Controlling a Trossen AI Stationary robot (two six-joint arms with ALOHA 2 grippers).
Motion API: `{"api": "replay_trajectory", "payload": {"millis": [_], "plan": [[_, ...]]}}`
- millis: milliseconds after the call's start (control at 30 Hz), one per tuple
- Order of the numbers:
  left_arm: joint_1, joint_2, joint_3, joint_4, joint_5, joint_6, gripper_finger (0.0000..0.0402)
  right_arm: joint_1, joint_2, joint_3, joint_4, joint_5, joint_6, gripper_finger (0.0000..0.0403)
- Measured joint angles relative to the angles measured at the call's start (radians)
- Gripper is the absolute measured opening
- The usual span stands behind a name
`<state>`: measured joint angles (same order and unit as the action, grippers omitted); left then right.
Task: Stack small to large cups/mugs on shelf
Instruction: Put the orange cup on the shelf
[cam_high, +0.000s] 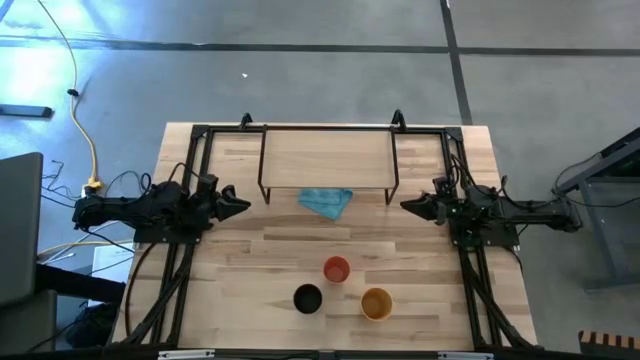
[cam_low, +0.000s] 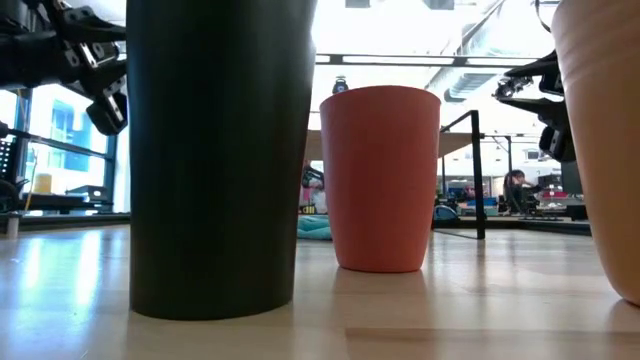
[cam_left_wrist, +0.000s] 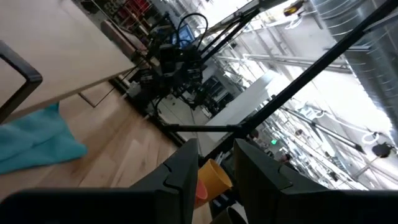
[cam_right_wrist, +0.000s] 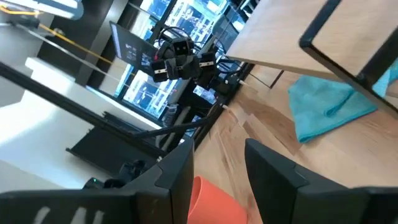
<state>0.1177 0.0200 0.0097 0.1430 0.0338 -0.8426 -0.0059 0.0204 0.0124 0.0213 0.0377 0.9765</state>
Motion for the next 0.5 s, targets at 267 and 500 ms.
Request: {"api": "replay_trajectory", "payload": {"millis": [267, 500], "plan": [[0.000, 0.000, 0.000, -0.036, -0.001, -0.004, 0.0092, 0.000, 0.000, 0.000, 0.023, -0.033, -0.004, 0.0135], [0.000, 0.000, 0.000, -0.029, 0.007, -0.125, 0.0092, 0.000, 0.000, 0.000, 0.179, -0.045, 0.166, 0.0135]]}}
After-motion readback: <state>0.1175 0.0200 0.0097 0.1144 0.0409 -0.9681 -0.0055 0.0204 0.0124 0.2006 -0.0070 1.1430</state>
